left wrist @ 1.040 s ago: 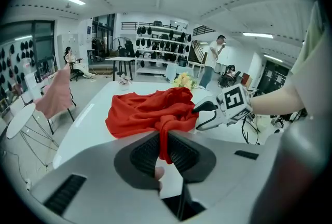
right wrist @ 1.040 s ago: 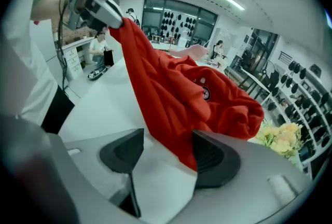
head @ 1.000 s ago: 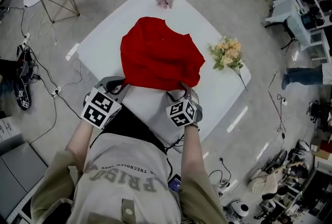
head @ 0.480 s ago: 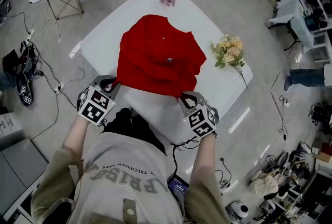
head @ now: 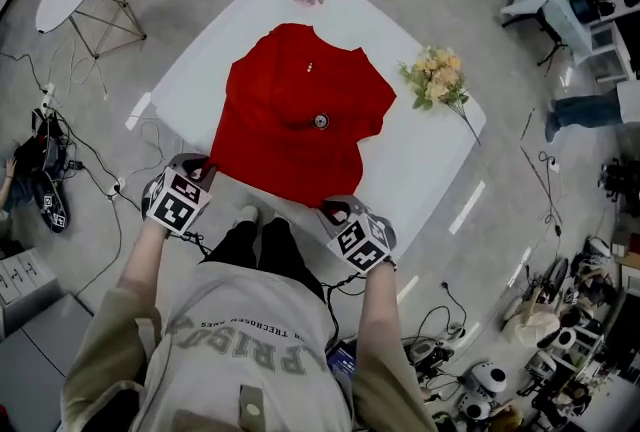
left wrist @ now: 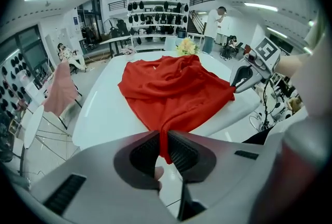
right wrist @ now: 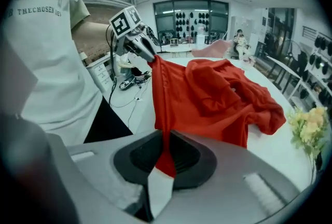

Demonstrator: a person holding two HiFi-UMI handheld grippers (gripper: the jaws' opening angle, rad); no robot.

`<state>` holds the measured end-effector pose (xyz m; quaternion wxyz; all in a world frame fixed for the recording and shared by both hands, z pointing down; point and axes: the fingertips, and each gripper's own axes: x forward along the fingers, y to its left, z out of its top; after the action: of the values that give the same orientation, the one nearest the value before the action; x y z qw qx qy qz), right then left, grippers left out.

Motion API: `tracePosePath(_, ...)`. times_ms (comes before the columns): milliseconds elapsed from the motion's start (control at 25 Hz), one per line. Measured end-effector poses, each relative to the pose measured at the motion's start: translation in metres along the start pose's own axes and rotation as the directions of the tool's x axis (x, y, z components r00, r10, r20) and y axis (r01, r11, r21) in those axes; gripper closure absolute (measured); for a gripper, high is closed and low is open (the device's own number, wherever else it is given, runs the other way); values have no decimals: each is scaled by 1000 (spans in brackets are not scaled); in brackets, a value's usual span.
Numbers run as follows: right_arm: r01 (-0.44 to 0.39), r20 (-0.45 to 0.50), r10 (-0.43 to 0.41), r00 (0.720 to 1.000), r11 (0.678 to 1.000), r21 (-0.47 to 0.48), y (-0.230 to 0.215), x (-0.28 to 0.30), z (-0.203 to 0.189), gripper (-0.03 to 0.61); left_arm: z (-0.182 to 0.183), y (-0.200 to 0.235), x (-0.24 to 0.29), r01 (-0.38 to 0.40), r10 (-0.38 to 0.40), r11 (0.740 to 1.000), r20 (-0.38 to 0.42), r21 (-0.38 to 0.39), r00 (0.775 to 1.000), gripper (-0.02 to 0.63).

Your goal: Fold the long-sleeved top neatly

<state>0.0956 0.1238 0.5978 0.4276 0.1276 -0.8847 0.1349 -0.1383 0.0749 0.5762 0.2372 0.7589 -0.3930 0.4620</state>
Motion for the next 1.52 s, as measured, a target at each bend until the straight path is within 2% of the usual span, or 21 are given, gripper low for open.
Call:
tracePosePath(40,24,2,-24,1000,1000,19,-1,1,0,529,-3,2,1,4,-4,1000,-3,12,1000,563)
tracePosePath(160,87,-29,-85,996,993,84,-3,-8,-7,336,-6,9,-1,20,-20,999,4,30,1000,563)
tracePosePath(320,161,-100,-150,984,980,115,5,-1,-29,330,3,10,-13,83,-82,996,57,-17,995,563)
tracePosePath(480,279,-171,-263,949,957,75,3,22,-41,333,5,11,-20,111,-110,994,79,-8,991,563)
tracePosePath(560,318,-190,-302,934,946,62,-5,23,-44,374,7,11,-23,125,-124,992,93,-3,988,563)
tracePosePath(600,322,-190,-305,933,945,64,-8,21,-45,420,9,12,-26,129,-128,992,103,0,986,563)
tracePosePath(640,312,-180,-294,939,946,81,-10,17,-43,485,11,13,-29,129,-129,992,113,6,985,563)
tracePosePath(760,222,-102,-206,973,958,183,-3,-9,-31,500,15,17,-36,119,-123,992,130,41,984,563)
tracePosePath(880,101,-69,-88,994,969,224,19,-34,-27,500,7,17,-38,136,-146,986,104,97,984,563)
tracePosePath(960,45,-101,-21,995,971,236,36,-37,-35,500,-7,10,-32,185,-193,976,58,115,979,561)
tracePosePath(1040,23,-163,16,987,972,234,46,-25,-51,500,-27,1,-17,230,-231,964,-7,131,973,561)
tracePosePath(1200,67,-238,-7,971,967,246,49,9,-78,499,-62,-4,14,244,-228,954,-106,175,968,557)
tracePosePath(1280,102,-224,-39,974,957,273,47,11,-75,486,-66,-5,20,236,-216,954,-125,184,968,506)
tracePosePath(1320,108,-211,-46,976,951,291,47,8,-71,464,-66,-4,21,235,-213,953,-129,190,969,446)
tracePosePath(1400,103,-185,-43,982,939,328,48,1,-66,302,-64,-2,18,237,-215,951,-127,200,968,331)
tracePosePath(1480,109,-149,-59,987,931,349,46,-10,-59,211,-58,4,11,233,-216,951,-103,201,971,255)
tracePosePath(1520,119,-127,-79,989,929,349,43,-17,-51,210,-53,9,6,222,-211,955,-76,198,974,244)
